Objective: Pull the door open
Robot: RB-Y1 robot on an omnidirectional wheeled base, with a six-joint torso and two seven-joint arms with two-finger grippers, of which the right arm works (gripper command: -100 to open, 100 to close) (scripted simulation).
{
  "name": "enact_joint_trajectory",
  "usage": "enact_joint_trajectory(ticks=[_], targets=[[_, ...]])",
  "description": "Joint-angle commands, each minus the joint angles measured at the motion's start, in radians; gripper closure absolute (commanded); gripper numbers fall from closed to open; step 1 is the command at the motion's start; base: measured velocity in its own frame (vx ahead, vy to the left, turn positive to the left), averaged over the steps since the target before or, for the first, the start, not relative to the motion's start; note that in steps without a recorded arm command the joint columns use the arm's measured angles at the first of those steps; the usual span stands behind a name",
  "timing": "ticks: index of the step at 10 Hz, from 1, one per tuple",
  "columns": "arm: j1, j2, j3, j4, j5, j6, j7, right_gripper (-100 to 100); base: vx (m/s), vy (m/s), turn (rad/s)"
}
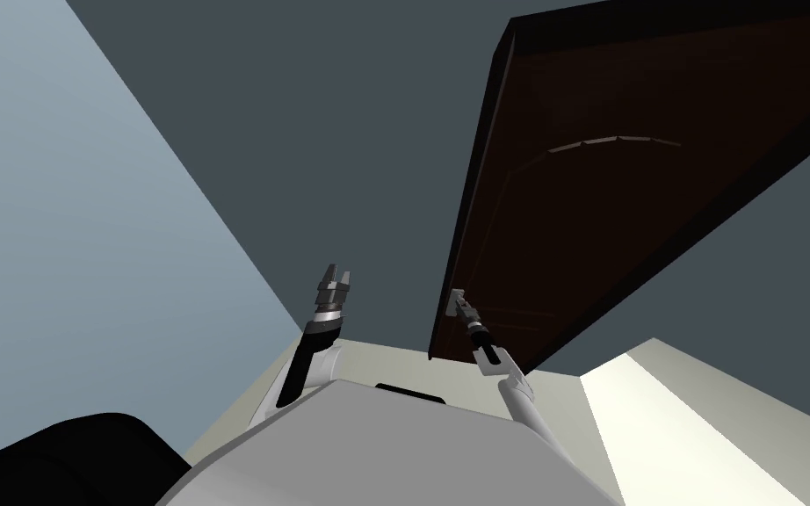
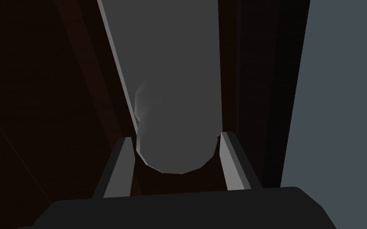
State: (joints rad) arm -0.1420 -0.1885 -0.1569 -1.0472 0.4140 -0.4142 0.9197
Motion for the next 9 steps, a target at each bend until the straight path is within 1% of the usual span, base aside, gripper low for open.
enact_joint_trajectory(ticks=[1,4,5,7,8,9], targets=[[0.005,-0.003,-0.004,0.006,-0.018,0.002,-0.041,100,-0.068,-0.045,0.087],[0.0,-0.007,-0.01,0.016,-0.057,0.0,-0.124,100,-0.076,-0.038,0.105],[0.0,-0.007,-0.01,0.016,-0.057,0.0,-0.129,100,-0.052,-0.022,0.038],[-0.004,-0.009,-0.014,0.024,-0.088,-0.001,-0.19,100,-0.055,-0.021,0.085],[-0.004,-0.009,-0.014,0.024,-0.088,-0.001,-0.198,100,-0.045,-0.031,0.052],[-0.007,-0.01,-0.015,0.029,-0.106,-0.002,-0.236,100,-0.052,-0.027,0.087]])
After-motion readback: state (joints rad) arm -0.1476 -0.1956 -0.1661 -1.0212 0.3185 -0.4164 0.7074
